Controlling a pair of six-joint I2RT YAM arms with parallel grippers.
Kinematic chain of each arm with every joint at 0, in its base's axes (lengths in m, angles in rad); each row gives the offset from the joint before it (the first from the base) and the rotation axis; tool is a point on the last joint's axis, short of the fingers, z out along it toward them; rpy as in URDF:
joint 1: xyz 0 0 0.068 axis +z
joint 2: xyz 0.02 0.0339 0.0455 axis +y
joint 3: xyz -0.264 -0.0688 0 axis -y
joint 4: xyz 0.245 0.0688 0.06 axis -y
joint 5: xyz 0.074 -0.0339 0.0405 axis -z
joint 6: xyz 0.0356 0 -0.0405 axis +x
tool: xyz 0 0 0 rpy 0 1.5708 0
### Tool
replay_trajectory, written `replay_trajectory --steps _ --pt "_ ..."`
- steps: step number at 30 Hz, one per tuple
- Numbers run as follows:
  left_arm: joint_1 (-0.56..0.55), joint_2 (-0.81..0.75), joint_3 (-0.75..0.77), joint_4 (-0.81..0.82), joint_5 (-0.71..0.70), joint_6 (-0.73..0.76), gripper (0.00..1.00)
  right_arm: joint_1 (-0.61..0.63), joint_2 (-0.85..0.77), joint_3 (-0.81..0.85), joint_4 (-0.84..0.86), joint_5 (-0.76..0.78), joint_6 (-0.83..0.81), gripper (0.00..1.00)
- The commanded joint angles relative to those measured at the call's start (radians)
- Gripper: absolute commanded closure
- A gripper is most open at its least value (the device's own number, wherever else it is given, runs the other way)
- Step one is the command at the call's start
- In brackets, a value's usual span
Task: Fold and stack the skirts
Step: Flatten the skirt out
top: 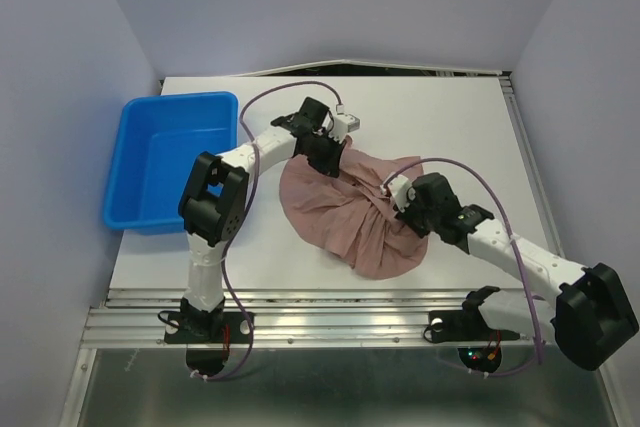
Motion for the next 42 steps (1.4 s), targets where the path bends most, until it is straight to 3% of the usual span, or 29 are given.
replay_trajectory --steps 1,4,7,10,12,19,23,27,35,36,39,42 --pt "0.015 -0.150 0.061 -0.116 -0.027 0.051 0.99 -0.065 -0.047 0.067 0.019 0.017 0.040 0.99" --pt "0.016 -0.181 0.253 -0.321 -0.061 0.112 1.00 -0.130 -0.061 0.142 -0.013 -0.005 0.034 0.99" --pt "0.021 -0.215 0.399 -0.392 -0.127 0.144 1.00 -0.180 -0.068 0.196 -0.016 -0.015 0.017 0.99" --pt "0.050 -0.284 0.431 -0.416 -0.175 0.158 1.00 -0.257 -0.076 0.265 -0.015 -0.060 0.002 0.99" --pt "0.059 -0.351 0.385 -0.413 -0.152 0.175 1.00 -0.283 -0.090 0.297 -0.018 -0.072 -0.006 0.99" --pt "0.052 -0.581 -0.173 -0.198 -0.176 0.214 1.00 -0.283 -0.127 0.230 -0.067 -0.175 -0.038 0.99" --pt "0.043 -0.597 -0.373 -0.097 -0.161 0.180 1.00 -0.283 -0.128 0.154 -0.090 -0.222 -0.070 0.87" --pt "0.036 -0.559 -0.411 -0.066 -0.106 0.131 1.00 -0.283 -0.114 0.132 -0.094 -0.233 -0.104 0.80" --pt "0.036 -0.447 -0.301 -0.083 -0.032 0.088 1.00 -0.283 -0.105 0.146 -0.153 -0.178 -0.171 0.49" --pt "0.036 -0.422 -0.289 -0.089 -0.029 0.088 1.00 -0.283 -0.126 0.153 -0.171 -0.189 -0.182 0.37" --pt "0.036 -0.394 -0.249 -0.107 -0.018 0.091 1.00 -0.283 -0.177 0.190 -0.274 -0.314 -0.213 0.22" --pt "0.036 -0.387 -0.238 -0.118 -0.021 0.091 1.00 -0.283 -0.202 0.216 -0.355 -0.449 -0.242 0.22"
